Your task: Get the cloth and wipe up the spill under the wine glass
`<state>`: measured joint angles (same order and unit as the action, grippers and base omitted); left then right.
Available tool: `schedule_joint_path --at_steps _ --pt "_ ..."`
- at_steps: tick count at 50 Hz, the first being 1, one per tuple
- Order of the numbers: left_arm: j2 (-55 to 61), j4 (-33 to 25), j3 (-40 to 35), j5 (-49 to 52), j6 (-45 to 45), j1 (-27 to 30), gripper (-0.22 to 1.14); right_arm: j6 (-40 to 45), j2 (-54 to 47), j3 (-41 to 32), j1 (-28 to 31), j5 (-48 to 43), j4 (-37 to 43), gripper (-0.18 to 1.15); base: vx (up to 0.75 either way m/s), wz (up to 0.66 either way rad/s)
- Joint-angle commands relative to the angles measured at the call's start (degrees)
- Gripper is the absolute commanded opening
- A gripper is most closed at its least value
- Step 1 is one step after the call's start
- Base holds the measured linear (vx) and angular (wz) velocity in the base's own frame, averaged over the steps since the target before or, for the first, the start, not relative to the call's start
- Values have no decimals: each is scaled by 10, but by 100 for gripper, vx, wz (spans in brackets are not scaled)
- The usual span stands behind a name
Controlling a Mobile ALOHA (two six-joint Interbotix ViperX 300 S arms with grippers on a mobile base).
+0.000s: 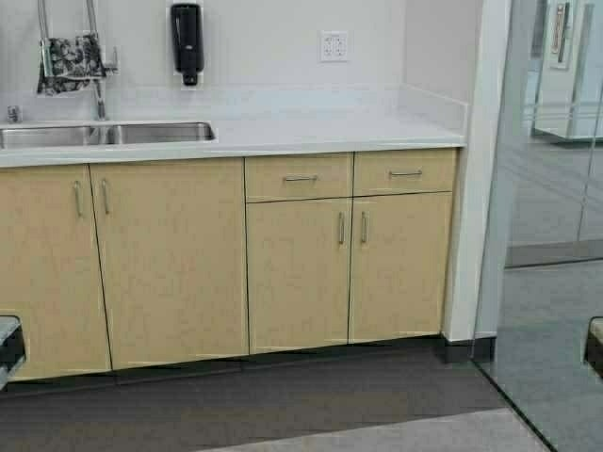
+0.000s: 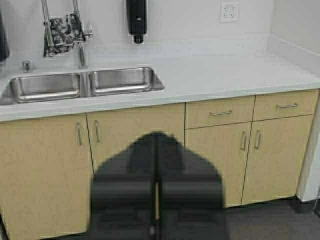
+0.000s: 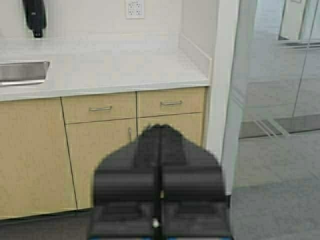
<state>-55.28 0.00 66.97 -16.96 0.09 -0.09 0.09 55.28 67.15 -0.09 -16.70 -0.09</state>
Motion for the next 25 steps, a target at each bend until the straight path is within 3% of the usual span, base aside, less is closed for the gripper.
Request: schedule_joint_path --at_steps 1,7,25 --pt "-30 1 7 13 -25 2 -3 3 -3 5 4 -4 3 1 0 0" --pt "-28 6 4 18 -39 2 3 11 8 4 4 -3 2 6 0 0" --pt "-8 9 -9 21 -40 2 3 7 16 0 3 4 2 5 2 -2"
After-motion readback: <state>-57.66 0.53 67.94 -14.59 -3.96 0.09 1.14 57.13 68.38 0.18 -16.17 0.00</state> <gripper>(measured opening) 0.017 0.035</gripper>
